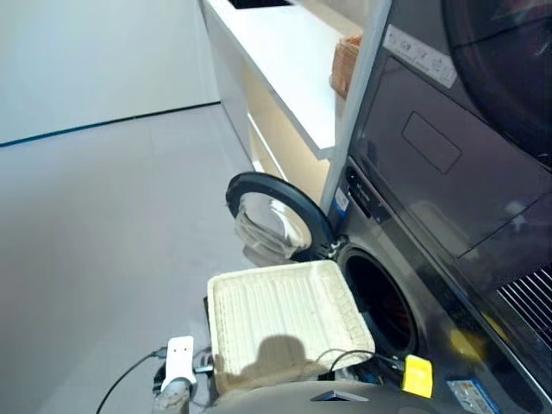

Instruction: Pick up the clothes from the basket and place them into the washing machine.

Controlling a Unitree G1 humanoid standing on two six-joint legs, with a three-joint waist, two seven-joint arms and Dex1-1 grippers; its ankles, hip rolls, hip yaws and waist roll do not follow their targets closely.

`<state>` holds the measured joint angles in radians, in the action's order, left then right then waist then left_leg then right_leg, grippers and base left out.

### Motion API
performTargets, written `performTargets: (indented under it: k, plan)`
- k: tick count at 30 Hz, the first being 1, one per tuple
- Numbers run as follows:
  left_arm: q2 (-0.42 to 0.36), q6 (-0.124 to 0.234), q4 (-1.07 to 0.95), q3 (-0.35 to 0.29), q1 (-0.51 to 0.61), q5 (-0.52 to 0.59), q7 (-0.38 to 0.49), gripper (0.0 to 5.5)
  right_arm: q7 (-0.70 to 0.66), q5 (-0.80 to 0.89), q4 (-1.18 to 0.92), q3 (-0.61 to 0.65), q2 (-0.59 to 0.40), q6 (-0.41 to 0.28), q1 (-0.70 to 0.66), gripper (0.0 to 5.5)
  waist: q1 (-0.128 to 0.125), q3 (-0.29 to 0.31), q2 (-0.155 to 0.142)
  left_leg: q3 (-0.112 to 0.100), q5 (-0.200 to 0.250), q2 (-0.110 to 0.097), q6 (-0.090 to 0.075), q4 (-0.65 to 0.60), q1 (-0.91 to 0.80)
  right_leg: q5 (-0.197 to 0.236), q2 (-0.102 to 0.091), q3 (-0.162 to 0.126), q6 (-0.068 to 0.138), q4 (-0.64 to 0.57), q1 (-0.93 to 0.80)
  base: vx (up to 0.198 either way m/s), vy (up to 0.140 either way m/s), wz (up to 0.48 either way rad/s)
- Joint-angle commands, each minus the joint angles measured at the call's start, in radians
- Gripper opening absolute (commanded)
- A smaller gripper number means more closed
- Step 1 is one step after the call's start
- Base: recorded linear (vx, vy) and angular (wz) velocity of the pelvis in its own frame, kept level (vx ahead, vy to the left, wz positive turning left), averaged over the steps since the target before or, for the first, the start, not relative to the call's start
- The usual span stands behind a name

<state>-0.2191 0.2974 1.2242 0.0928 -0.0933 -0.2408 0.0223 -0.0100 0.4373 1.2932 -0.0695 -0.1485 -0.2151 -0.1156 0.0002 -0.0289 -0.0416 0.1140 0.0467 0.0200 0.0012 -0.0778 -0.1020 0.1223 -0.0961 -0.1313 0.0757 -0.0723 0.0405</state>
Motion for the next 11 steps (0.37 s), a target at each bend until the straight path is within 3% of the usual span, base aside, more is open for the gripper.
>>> performTargets:
  k: [1,11]
  plan:
    - [0.007,0.018,0.034,-0.024,0.039,0.021,0.001,5.5,0.007,-0.026,0.034,-0.031,0.015,0.003,0.048,5.5,-0.004,-0.021,0.01,0.02,-0.084,-0.028,-0.024,-0.009,0.066,-0.039,0.022,-0.003,0.044,0.05,-0.028,0.0,0.0,0.0]
    - [0.017,0.007,0.018,0.005,0.038,0.033,0.01,5.5,-0.002,-0.058,0.011,-0.063,0.021,0.008,0.056,5.5,-0.002,-0.035,0.004,0.021,-0.074,-0.021,-0.026,-0.009,0.037,-0.052,0.027,-0.007,0.041,0.049,-0.06,0.0,0.0,0.0]
